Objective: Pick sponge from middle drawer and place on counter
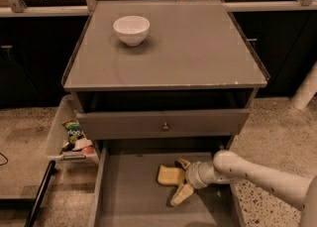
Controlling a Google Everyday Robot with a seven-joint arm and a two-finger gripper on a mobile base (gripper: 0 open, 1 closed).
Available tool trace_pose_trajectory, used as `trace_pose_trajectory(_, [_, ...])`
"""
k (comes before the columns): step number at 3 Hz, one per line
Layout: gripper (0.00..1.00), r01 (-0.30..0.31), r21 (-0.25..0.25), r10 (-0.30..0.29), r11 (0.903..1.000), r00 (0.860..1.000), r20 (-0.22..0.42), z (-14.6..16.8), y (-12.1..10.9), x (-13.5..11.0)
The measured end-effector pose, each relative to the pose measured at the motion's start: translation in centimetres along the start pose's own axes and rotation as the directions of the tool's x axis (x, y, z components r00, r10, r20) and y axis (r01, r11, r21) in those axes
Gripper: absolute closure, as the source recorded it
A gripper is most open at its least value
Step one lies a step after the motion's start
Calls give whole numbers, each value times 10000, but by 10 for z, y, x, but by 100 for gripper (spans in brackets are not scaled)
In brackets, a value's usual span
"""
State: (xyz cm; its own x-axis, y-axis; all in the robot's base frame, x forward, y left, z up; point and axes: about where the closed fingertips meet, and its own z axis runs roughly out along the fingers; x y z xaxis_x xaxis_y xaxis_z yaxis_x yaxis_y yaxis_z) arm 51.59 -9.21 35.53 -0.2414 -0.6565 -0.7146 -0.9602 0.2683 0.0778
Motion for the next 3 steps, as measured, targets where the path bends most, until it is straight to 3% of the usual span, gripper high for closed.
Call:
trace_pose_trajectory(1, [16, -4, -21, 4, 10000, 10000, 9, 1, 0, 0])
trace_pose_trajectory(3, [63, -4, -21, 4, 10000, 10000, 9, 1, 0, 0])
